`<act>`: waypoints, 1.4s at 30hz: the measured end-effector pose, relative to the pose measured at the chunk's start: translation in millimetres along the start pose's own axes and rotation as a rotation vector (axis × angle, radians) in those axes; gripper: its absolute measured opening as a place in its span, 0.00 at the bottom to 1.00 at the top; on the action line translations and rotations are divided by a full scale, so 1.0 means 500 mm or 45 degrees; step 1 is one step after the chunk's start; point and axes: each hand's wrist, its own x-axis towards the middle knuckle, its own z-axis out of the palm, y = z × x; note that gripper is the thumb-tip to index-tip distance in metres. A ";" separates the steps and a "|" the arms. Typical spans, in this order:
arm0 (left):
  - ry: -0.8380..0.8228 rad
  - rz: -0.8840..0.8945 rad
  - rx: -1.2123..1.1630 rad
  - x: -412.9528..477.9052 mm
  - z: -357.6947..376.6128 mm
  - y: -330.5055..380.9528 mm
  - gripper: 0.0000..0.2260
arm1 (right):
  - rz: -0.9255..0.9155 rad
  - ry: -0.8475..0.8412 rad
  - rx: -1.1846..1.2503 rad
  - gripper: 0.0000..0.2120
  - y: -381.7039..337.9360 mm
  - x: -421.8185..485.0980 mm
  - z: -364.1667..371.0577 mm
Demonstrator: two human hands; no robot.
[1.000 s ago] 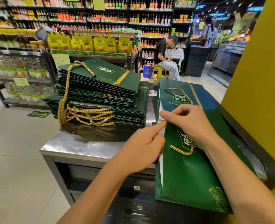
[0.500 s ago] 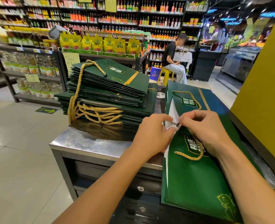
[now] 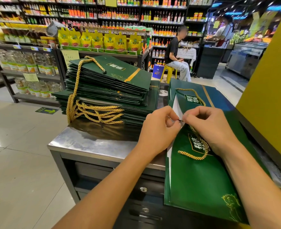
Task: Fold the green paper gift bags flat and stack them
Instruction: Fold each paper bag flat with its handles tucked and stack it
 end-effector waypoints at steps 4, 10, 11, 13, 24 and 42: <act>0.037 -0.128 -0.102 -0.007 -0.011 0.002 0.05 | -0.047 0.000 -0.035 0.02 0.003 0.005 -0.001; 0.017 -0.116 0.002 -0.035 -0.025 -0.004 0.03 | -0.134 -0.019 -0.070 0.02 0.011 0.009 0.001; -0.022 -0.088 0.115 -0.040 -0.029 -0.010 0.03 | -0.156 -0.023 -0.073 0.02 0.012 0.009 0.003; -0.128 -0.125 0.211 -0.044 -0.039 -0.019 0.08 | -0.195 -0.027 -0.063 0.03 0.013 0.009 0.007; -0.316 -0.286 -0.183 -0.037 -0.052 -0.005 0.22 | -0.414 -0.132 -0.668 0.09 0.022 0.004 0.019; -0.099 -0.323 -0.189 -0.047 -0.075 0.007 0.08 | 0.267 0.137 -1.168 0.30 0.012 -0.096 -0.157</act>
